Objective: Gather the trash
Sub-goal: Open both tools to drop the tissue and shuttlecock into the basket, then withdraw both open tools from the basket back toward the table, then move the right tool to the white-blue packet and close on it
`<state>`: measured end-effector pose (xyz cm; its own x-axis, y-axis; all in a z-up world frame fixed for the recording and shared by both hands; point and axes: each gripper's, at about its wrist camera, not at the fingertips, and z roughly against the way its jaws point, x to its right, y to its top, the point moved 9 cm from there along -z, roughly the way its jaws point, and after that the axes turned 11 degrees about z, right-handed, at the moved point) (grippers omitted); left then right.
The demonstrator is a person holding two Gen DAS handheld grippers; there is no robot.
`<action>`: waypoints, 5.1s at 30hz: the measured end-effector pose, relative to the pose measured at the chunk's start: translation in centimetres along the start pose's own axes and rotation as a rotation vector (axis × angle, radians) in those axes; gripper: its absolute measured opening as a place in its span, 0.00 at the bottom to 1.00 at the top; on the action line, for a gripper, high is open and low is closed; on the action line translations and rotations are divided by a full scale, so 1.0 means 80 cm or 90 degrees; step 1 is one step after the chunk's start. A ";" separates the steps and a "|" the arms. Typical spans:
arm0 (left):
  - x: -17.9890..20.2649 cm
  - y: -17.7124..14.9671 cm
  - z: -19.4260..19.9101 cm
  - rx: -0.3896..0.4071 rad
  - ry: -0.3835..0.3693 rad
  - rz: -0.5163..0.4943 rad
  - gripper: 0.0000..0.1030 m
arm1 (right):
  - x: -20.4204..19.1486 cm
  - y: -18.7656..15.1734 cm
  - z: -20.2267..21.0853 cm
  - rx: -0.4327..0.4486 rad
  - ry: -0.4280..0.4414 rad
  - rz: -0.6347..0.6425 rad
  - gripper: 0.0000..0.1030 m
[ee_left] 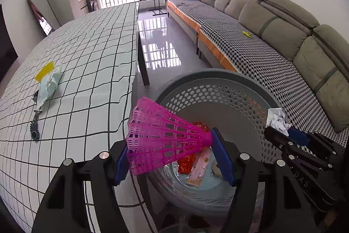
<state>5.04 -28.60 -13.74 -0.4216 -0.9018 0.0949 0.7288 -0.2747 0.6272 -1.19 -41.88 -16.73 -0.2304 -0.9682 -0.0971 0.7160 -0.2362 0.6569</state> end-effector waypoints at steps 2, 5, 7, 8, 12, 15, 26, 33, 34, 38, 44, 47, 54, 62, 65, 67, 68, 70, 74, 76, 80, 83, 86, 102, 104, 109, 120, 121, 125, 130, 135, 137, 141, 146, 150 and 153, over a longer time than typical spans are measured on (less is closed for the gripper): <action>0.000 0.000 -0.002 -0.002 0.000 -0.001 0.64 | 0.001 0.001 -0.001 0.000 0.001 -0.003 0.32; -0.003 -0.002 -0.003 -0.005 -0.002 0.002 0.64 | 0.002 0.003 -0.002 0.002 -0.001 -0.003 0.33; -0.004 -0.001 -0.003 -0.006 -0.004 0.006 0.68 | 0.003 0.003 0.000 0.005 -0.002 -0.004 0.35; -0.005 -0.001 -0.003 -0.006 -0.005 0.009 0.69 | 0.004 0.004 0.001 0.008 -0.003 -0.006 0.40; -0.008 0.001 0.000 -0.003 -0.008 0.014 0.77 | 0.008 0.006 0.008 0.021 -0.003 -0.016 0.54; -0.009 0.000 0.001 -0.005 -0.009 0.012 0.79 | 0.007 0.006 0.010 0.021 -0.005 -0.014 0.54; -0.008 -0.003 0.007 -0.005 -0.010 0.014 0.80 | 0.004 0.003 0.019 0.022 0.001 -0.019 0.54; -0.007 -0.004 0.012 -0.001 -0.013 0.012 0.82 | 0.005 0.002 0.023 0.024 0.000 -0.022 0.55; -0.006 -0.004 0.013 0.000 -0.014 0.011 0.82 | 0.004 0.002 0.025 0.025 0.000 -0.022 0.55; -0.006 -0.003 0.020 0.006 -0.015 0.010 0.82 | 0.004 0.003 0.033 0.032 -0.002 -0.020 0.55; -0.011 -0.006 0.031 0.013 -0.023 0.013 0.83 | -0.002 0.003 0.044 0.038 -0.008 -0.018 0.57; -0.017 -0.007 0.039 0.020 -0.027 0.017 0.85 | -0.007 0.004 0.052 0.044 -0.013 -0.016 0.59; -0.035 -0.010 0.048 0.024 -0.027 0.031 0.86 | -0.023 0.001 0.068 0.053 -0.017 -0.005 0.61; -0.056 -0.016 0.067 0.039 -0.028 0.046 0.87 | -0.038 -0.003 0.079 0.058 -0.015 0.000 0.63; -0.069 -0.018 0.073 0.045 -0.027 0.052 0.88 | -0.046 -0.004 0.079 0.059 -0.007 -0.005 0.63; -0.078 -0.018 0.077 0.048 -0.024 0.057 0.88 | -0.055 -0.004 0.079 0.058 -0.001 -0.004 0.63; -0.082 -0.019 0.080 0.049 -0.023 0.060 0.88 | -0.059 -0.003 0.078 0.058 -0.001 -0.001 0.63; -0.093 -0.019 0.084 0.053 -0.023 0.068 0.88 | -0.068 -0.001 0.076 0.056 0.000 0.005 0.63; -0.117 -0.021 0.090 0.058 -0.015 0.081 0.88 | -0.090 0.004 0.073 0.056 0.007 0.020 0.63; -0.129 -0.022 0.093 0.060 -0.008 0.088 0.88 | -0.102 0.009 0.072 0.058 0.013 0.027 0.64; -0.154 -0.023 0.099 0.065 -0.001 0.103 0.88 | -0.128 0.019 0.070 0.067 0.025 0.048 0.64; -0.172 -0.022 0.106 0.072 0.008 0.112 0.88 | -0.146 0.028 0.067 0.072 0.041 0.061 0.64; -0.191 -0.020 0.112 0.080 0.020 0.123 0.88 | -0.166 0.038 0.062 0.076 0.054 0.076 0.65; -0.323 -0.002 0.124 0.112 0.128 0.195 0.88 | -0.275 0.092 0.021 0.080 0.134 0.163 0.65; -0.338 0.003 0.124 0.116 0.138 0.201 0.88 | -0.288 0.097 0.015 0.077 0.140 0.172 0.65; -0.368 0.015 0.123 0.128 0.156 0.212 0.88 | -0.319 0.113 -0.002 0.067 0.162 0.194 0.65; -0.414 0.025 0.092 0.122 0.180 0.238 0.88 | -0.372 0.155 -0.067 0.023 0.189 0.224 0.65; -0.417 0.024 0.087 0.119 0.178 0.243 0.88 | -0.375 0.159 -0.072 0.021 0.185 0.228 0.65; -0.427 0.019 0.080 0.115 0.187 0.253 0.88 | -0.391 0.177 -0.093 0.008 0.181 0.243 0.65; -0.436 0.017 0.076 0.110 0.184 0.266 0.88 | -0.415 0.195 -0.120 -0.015 0.183 0.260 0.65; -0.437 0.014 0.075 0.103 0.176 0.275 0.88 | -0.441 0.210 -0.150 -0.039 0.181 0.270 0.65; -0.436 0.013 0.074 0.101 0.173 0.275 0.88 | -0.447 0.213 -0.163 -0.051 0.171 0.276 0.65; -0.435 0.012 0.074 0.098 0.167 0.274 0.88 | -0.458 0.215 -0.183 -0.073 0.168 0.282 0.65; -0.434 0.012 0.074 0.097 0.162 0.275 0.88 | -0.465 0.210 -0.199 -0.093 0.153 0.294 0.65; -0.434 0.011 0.074 0.098 0.162 0.274 0.88 | -0.474 0.203 -0.205 -0.103 0.148 0.303 0.65; -0.434 0.010 0.074 0.097 0.160 0.275 0.88 | -0.477 0.203 -0.204 -0.097 0.143 0.313 0.58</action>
<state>17.06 4.45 -11.91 0.0558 -0.9796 0.1931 0.7128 0.1745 0.6793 29.97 -10.07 -14.54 0.2893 -0.9569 0.0253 0.7945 0.2548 0.5513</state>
